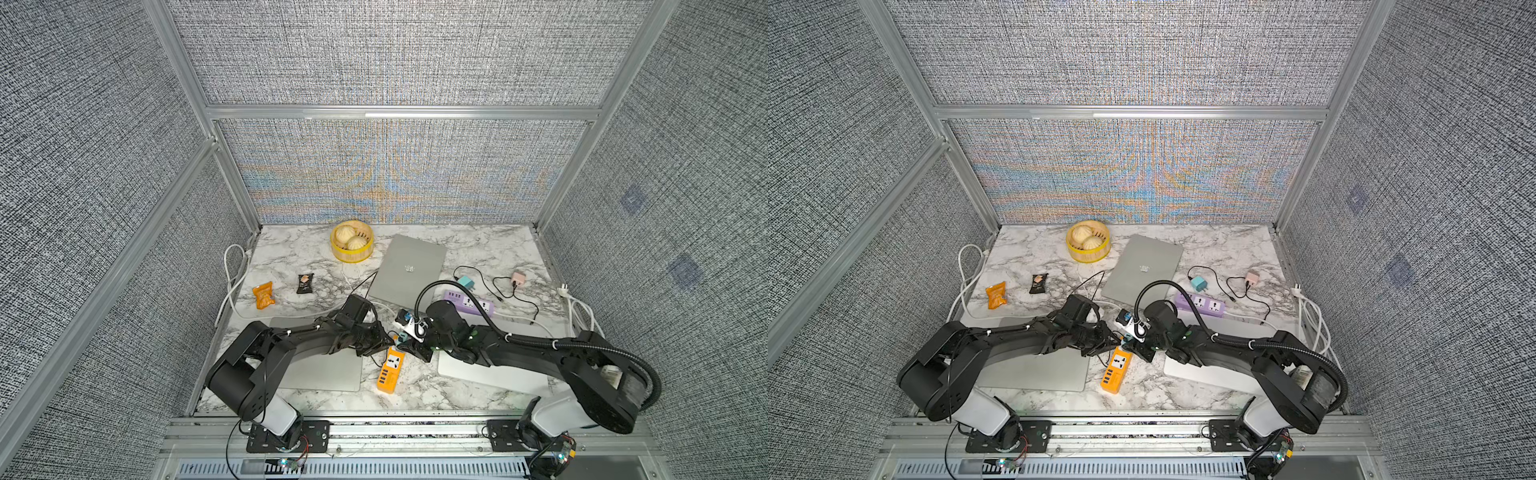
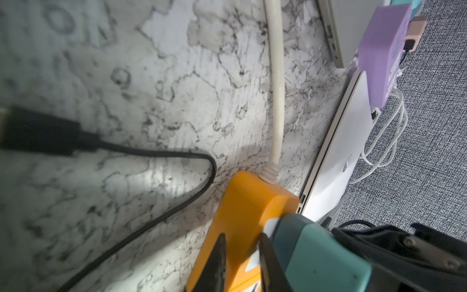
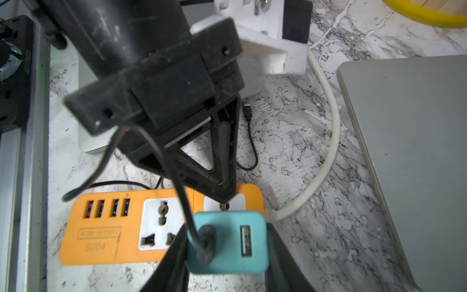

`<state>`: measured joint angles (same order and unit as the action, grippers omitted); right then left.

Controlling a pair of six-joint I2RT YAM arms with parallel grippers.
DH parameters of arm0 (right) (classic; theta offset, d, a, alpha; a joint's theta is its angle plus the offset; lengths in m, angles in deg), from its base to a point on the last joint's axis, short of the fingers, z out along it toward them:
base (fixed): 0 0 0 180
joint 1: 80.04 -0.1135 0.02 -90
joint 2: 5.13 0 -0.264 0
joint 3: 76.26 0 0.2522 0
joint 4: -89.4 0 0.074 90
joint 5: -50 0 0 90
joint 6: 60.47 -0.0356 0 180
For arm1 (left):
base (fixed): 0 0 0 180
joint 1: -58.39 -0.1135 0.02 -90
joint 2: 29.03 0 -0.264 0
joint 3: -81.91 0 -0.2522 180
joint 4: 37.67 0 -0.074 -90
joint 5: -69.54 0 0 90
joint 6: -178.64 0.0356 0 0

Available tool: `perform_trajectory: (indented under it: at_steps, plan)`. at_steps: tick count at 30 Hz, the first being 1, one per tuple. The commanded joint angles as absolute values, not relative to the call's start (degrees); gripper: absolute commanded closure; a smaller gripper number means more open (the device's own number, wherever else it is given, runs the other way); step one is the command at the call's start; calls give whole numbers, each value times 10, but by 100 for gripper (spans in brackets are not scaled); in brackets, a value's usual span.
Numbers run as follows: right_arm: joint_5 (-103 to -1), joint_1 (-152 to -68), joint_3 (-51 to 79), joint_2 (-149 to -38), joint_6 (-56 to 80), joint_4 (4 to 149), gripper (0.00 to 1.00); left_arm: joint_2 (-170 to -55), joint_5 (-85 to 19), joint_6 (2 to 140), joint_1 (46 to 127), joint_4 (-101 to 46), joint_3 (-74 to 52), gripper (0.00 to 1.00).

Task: Unplug the laptop charger
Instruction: Remove the plug from the socket.

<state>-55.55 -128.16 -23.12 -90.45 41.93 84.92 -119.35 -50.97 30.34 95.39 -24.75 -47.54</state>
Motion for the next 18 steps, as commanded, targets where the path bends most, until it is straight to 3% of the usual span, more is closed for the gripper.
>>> perform_trajectory:
  at_steps: [1, 18]
  plan:
    - [-543, -1287, -222, -904, 447, 866, 98, -1204, -466, 305, 955, -174, -479, 78]
    - [-576, -1273, -217, -901, 405, 876, 100, -1214, -470, 307, 955, -175, -476, 78]
